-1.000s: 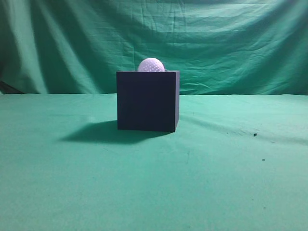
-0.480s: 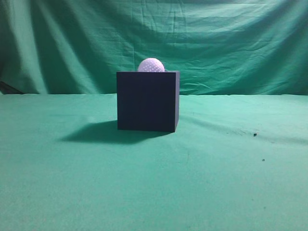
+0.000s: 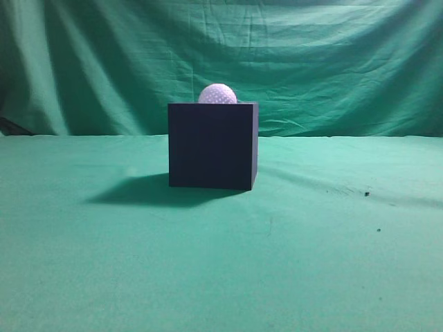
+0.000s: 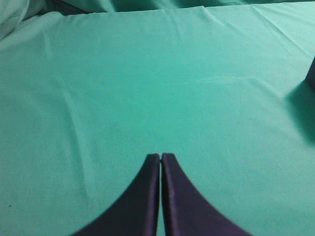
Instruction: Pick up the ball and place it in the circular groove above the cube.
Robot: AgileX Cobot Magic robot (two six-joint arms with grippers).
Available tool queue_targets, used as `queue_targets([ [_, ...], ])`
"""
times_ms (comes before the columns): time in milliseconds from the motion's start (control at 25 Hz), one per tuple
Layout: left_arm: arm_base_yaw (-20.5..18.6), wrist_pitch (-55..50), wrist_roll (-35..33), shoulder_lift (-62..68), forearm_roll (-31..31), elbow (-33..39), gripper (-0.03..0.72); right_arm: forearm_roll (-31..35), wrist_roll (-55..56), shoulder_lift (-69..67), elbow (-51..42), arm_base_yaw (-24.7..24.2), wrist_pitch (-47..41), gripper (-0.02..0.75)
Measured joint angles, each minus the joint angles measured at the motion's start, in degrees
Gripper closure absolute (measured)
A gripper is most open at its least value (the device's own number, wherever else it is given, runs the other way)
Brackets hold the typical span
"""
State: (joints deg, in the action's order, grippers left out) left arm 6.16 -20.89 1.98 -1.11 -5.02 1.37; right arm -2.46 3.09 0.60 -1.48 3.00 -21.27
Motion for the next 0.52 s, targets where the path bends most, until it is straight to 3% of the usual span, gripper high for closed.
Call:
queue_targets([
  [520,0.00,0.00,0.00,0.00,0.00,0.00,0.688,0.09,0.00,0.00,-0.09,-0.11,-0.45,0.738],
])
